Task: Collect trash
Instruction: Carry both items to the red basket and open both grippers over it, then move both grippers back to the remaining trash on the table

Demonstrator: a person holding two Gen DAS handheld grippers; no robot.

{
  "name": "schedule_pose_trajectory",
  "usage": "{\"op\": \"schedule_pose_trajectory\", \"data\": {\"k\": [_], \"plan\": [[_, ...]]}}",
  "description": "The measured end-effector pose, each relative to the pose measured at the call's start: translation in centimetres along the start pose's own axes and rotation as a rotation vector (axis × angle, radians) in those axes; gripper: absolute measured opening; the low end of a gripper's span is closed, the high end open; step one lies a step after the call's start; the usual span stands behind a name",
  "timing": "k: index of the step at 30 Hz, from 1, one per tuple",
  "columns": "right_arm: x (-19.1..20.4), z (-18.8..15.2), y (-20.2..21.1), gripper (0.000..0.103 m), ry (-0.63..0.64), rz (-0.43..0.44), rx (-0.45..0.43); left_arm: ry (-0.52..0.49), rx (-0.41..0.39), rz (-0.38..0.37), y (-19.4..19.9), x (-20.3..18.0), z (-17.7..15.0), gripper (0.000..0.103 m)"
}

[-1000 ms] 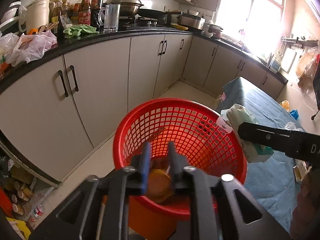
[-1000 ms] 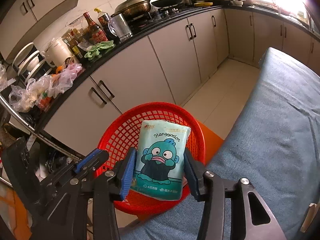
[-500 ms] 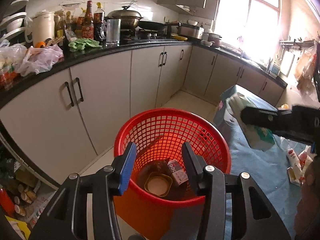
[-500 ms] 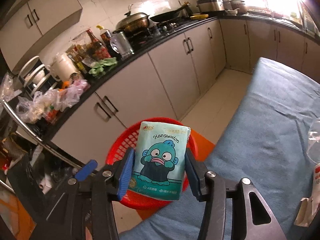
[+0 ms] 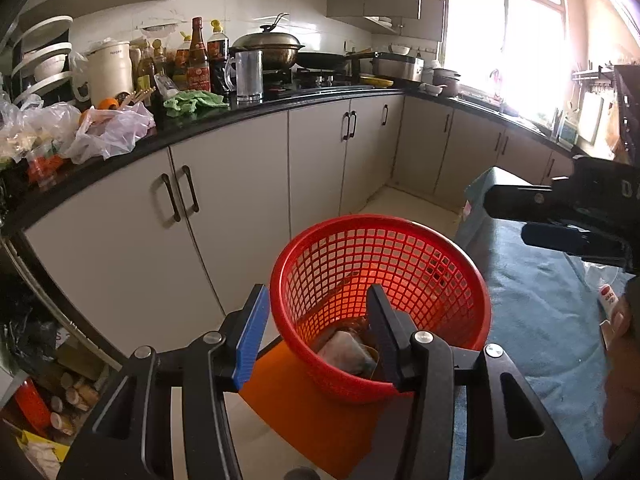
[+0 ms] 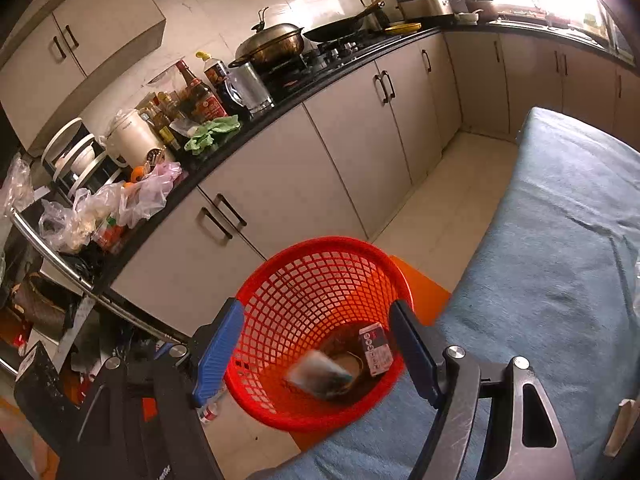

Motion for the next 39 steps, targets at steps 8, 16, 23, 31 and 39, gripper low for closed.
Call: {"op": "schedule_pose_trajectory", "data": {"k": [8,16,23,31,39], "plan": [[-1.1,-1.5,3.7,0.079,0.002,0.002,-0.030,-0.036,-0.019,-0.005,1.2,-1.8,0.2,0.052],[-4.5,-4.6,9.2,0.079,-0.012,-0.003,-0.068,-0.084,-0.020,-0.063,2.1,-5.8,0.0,0.057],[-13.2,-8.9,15.7,0.066,-0.129,-0.053,-0.120,-0.147,0.066,-0.205,1.0,-12.3,-2.2,0.057],[-27.0,-9.4,22.4,0.063,-0.360,-0.214,-0.249,-0.245,0.144,-0.342,0.8,-21.0,-5.0,0.057],[-34.9,-10.2,19.9,0.050,-0.506,-0.252,-0.184,-0.312,0.203,-0.406,0.8,-25.3,-7.6,0.057]]}}
Point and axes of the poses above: each gripper's, at about its wrist camera, not at the fingertips, and y roughly against the way its jaws point, x to its left, z to its top, the point moved 10 cm from there along -y, roughly the way its jaws point, and after that the axes turned 9 degrees about -z, right-handed, at the moved point
